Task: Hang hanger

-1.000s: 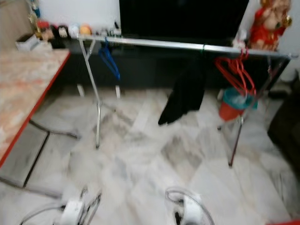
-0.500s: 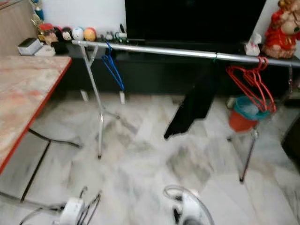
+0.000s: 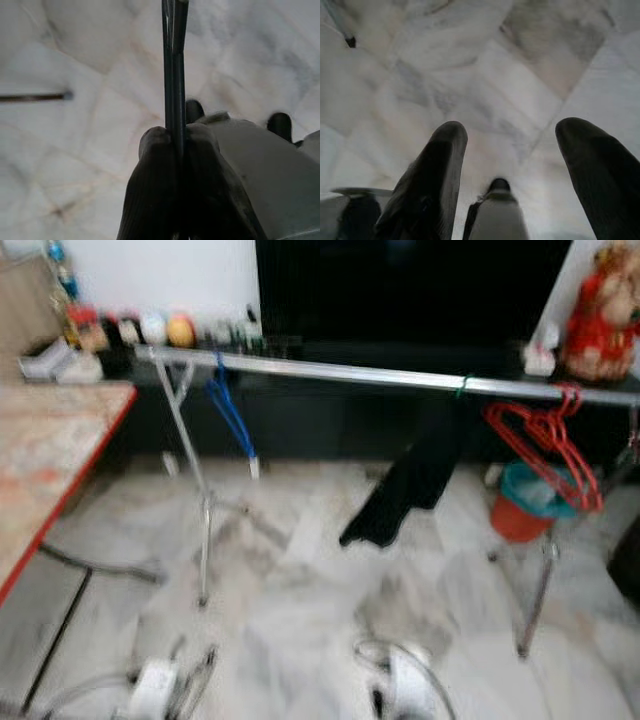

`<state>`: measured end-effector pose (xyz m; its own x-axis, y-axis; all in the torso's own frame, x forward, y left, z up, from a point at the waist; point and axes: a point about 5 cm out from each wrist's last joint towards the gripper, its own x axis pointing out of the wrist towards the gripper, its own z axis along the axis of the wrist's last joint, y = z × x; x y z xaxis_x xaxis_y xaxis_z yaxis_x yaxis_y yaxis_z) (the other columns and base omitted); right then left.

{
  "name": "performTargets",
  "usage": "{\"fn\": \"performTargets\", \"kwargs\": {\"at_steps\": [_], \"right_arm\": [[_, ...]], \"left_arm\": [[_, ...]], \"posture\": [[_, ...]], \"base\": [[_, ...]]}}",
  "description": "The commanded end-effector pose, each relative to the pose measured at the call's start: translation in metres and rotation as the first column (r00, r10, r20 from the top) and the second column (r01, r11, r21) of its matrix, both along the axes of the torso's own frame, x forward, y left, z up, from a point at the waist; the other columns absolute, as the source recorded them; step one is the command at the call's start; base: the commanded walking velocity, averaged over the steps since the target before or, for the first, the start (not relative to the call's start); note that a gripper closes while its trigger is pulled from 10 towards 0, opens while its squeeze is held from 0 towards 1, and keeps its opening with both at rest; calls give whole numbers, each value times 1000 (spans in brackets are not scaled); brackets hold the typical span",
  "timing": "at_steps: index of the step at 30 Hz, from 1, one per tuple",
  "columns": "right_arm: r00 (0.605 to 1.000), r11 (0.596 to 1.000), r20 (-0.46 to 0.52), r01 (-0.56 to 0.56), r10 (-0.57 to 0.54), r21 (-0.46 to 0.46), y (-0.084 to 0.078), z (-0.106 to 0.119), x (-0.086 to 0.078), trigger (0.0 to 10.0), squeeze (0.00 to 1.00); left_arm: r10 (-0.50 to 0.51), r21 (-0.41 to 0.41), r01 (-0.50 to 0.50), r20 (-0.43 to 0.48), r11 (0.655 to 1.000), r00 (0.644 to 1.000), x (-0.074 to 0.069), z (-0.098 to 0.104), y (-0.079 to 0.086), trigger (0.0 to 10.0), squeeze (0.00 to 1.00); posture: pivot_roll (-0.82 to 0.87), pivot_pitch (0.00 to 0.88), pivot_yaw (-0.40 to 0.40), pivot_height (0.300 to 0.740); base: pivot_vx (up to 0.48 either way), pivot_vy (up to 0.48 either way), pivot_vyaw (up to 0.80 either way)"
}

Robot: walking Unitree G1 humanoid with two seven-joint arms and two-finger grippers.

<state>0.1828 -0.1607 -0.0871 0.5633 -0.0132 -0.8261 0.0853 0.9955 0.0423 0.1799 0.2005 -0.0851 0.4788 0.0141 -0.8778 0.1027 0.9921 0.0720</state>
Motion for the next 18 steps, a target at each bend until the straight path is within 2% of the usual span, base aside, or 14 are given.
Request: {"fn": "performTargets", "kwargs": {"at_steps": [1, 18], "right_arm": [[1000, 999, -11, 23, -23, -29, -13, -1, -5, 10000, 0], [999, 999, -10, 39, -39, -32, -13, -1, -5, 10000, 0]], "left_arm": [[-13, -12, 13, 1, 1000, 1000, 3, 0, -7, 10000, 0], [-13, -11, 13, 1, 1000, 1000, 3, 0, -6, 10000, 0]], "posture": [[-15, 0, 3, 740], [-14, 0, 2, 740]], "base": [[322, 0, 0], [324, 0, 0]]}}
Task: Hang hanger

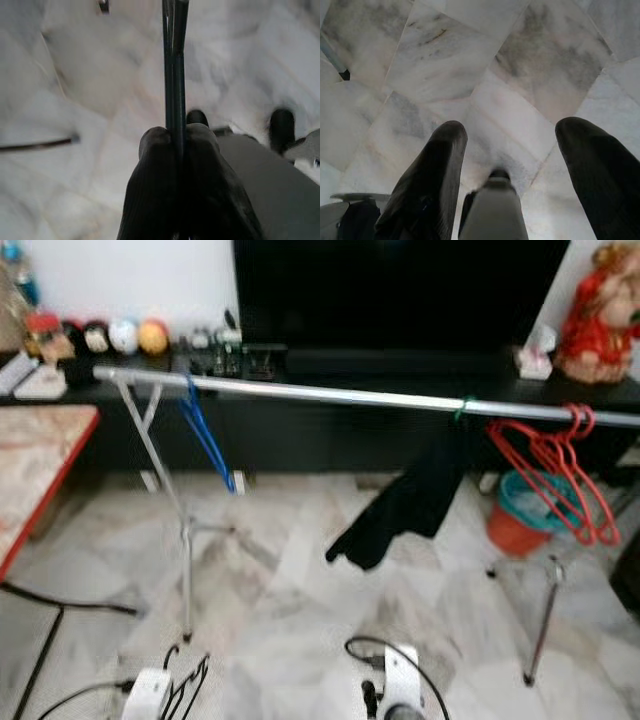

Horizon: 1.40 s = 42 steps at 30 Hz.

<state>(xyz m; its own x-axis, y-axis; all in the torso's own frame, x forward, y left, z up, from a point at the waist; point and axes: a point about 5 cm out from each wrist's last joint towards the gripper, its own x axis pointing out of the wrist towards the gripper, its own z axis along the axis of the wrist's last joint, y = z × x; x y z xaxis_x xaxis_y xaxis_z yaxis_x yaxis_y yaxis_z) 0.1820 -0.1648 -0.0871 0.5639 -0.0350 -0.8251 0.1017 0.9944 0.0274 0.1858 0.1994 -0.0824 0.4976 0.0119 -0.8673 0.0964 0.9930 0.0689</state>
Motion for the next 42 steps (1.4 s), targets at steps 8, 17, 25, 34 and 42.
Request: {"fn": "performTargets", "kwargs": {"at_steps": [8, 17, 25, 34, 42], "right_arm": [[1000, 1000, -21, 12, -13, -22, -9, -2, -5, 10000, 0], [1000, 1000, -13, 9, -9, -22, -9, -1, -4, 10000, 0], [999, 999, -8, -31, 31, -30, -8, -1, -3, 10000, 0], [1000, 1000, -10, -20, 20, -22, -8, -1, -3, 10000, 0], [1000, 1000, -15, -14, 14, -19, -8, -2, -5, 10000, 0]], "left_arm": [[-19, -6, 18, -21, 1000, 1000, -4, -3, -5, 10000, 0], [-24, -2, 24, -20, 1000, 1000, -3, -2, -5, 10000, 0], [-33, 9, 33, -22, 999, 999, -3, -2, -5, 10000, 0], [-32, 10, 32, -22, 999, 999, -3, -2, -4, 10000, 0], [-46, 23, 47, -32, 999, 998, -4, -3, -4, 10000, 0]], "posture": [[-14, 0, 2, 740], [-14, 0, 3, 740], [-13, 0, 2, 740], [-13, 0, 2, 740], [-14, 0, 2, 740]], "base": [[324, 0, -745], [325, 0, -77], [367, 0, 68], [350, 0, 601], [0, 0, 0]]}}
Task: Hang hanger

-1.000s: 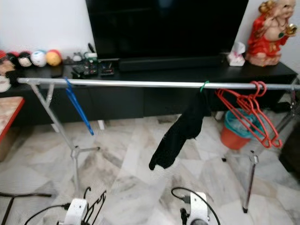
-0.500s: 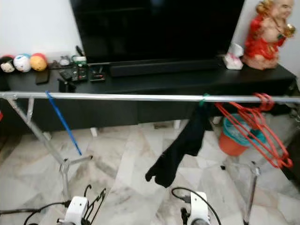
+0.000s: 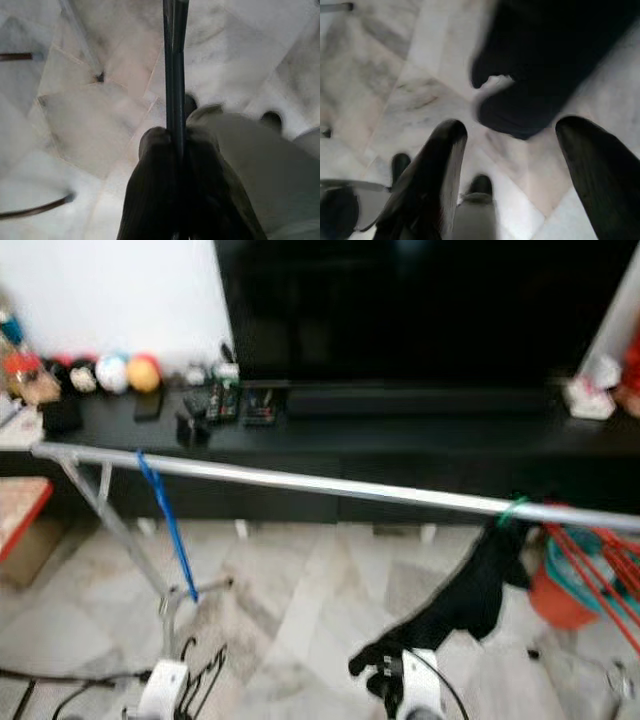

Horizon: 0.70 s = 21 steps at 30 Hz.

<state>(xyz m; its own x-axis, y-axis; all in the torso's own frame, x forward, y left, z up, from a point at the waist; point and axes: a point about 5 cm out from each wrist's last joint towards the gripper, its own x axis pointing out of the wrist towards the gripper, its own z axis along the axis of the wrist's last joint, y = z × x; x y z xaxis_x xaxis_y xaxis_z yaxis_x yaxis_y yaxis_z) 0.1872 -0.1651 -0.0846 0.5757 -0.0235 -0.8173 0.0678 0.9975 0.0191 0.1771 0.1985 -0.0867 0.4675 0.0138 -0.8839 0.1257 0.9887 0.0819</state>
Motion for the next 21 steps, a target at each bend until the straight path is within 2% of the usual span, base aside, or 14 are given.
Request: {"fn": "performTargets", "kwargs": {"at_steps": [1, 3, 9, 21], "right_arm": [[999, 1000, -28, 19, -19, -10, -8, -4, -10, 10000, 0], [999, 1000, -29, 18, -19, -10, -8, -4, -10, 10000, 0], [999, 1000, -28, 15, -16, -10, -8, -4, -10, 10000, 0], [1000, 1000, -29, 9, -10, -11, -8, -4, -9, 10000, 0]], "left_arm": [[-24, 10, 24, 4, 1000, 1000, 5, 2, -3, 10000, 0], [-29, 14, 29, 5, 999, 1000, 5, 2, -3, 10000, 0], [-33, 17, 33, 4, 999, 999, 5, 2, -3, 10000, 0], [-32, 20, 32, 5, 999, 999, 5, 2, -3, 10000, 0]], "posture": [[-14, 0, 2, 740], [-13, 0, 2, 740], [-15, 0, 2, 740], [-13, 0, 0, 740]], "base": [[0, 0, 0], [0, 0, 0], [0, -276, 0], [0, -343, 0]]}}
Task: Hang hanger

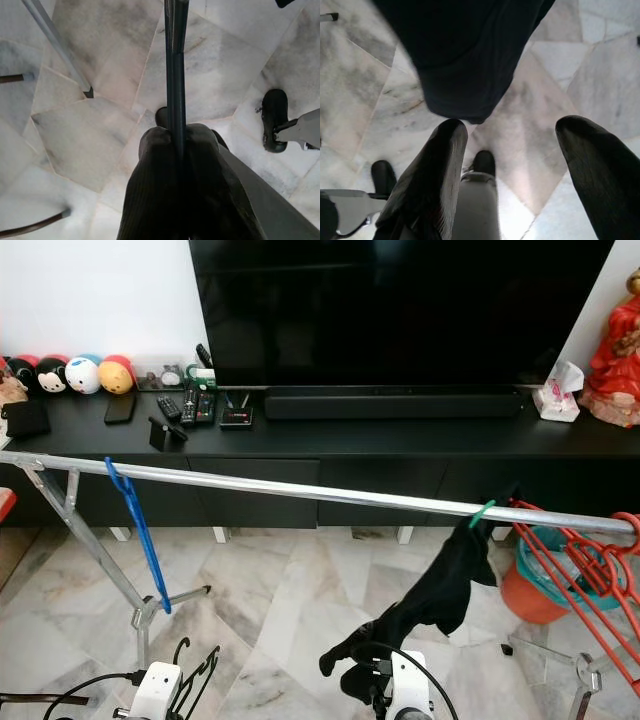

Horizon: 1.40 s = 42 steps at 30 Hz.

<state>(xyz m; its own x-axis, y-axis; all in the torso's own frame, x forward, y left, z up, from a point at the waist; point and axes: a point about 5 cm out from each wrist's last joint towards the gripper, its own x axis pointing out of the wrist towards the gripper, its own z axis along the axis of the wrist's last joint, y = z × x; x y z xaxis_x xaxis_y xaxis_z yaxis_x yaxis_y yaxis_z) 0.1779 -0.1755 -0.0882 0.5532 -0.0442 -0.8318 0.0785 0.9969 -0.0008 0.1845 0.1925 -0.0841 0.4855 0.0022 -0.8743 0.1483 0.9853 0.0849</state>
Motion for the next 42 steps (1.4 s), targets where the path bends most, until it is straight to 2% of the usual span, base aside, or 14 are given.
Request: {"fn": "performTargets", "kwargs": {"at_steps": [1, 25, 30, 33, 34, 35, 36, 37, 42], "right_arm": [[1000, 1000, -3, -1, 1, 7, 3, 0, 0, 10000, 0], [1000, 1000, 5, 16, -16, 13, 2, 0, 0, 10000, 0], [1000, 1000, 4, 14, -14, 12, 3, 0, -1, 10000, 0], [1000, 1000, 5, 18, -19, 13, 2, 0, -1, 10000, 0], [1000, 1000, 6, 20, -20, 12, 2, 0, -1, 10000, 0], [1000, 1000, 6, 20, -20, 12, 2, 0, -1, 10000, 0], [1000, 1000, 5, 20, -20, 12, 2, 0, -1, 10000, 0], [1000, 1000, 5, 20, -20, 11, 2, 0, -1, 10000, 0], [1000, 1000, 6, 19, -20, 11, 1, 0, -1, 10000, 0]], "left_arm": [[-7, 20, 7, -14, 1000, 1000, -2, -1, 3, 10000, 0], [-8, 21, 9, -11, 1000, 1000, -2, -1, 3, 10000, 0], [-31, 68, 30, 11, 997, 999, 0, 1, 5, 10000, 0], [-16, 115, 5, 96, 993, 995, 5, 5, 7, 10000, 0], [4, 113, -27, 198, 993, 980, 22, 16, 10, 10000, 0], [4, 113, -27, 198, 993, 980, 22, 16, 10, 10000, 0], [5, 110, -37, 276, 993, 961, 37, 26, 14, 10000, 0], [5, 106, -49, 376, 993, 927, 54, 41, 19, 10000, 0], [16, 77, -71, 560, 994, 828, 75, 68, 30, 10000, 0]], "posture": [[-13, 0, 0, 740], [-13, 0, -3, 740], [-18, 0, -2, 740], [-20, 0, 0, 740], [-17, 0, -2, 740], [-17, 0, -2, 740], [-15, 0, -2, 740], [-12, 0, -4, 740], [-8, 0, -8, 740]], "base": [[0, -349, 0], [0, -349, 0], [0, -67, 0], [0, 0, 0], [0, 0, 0], [0, 0, 0], [0, 0, 0], [0, 0, 0], [0, 0, 0]]}}
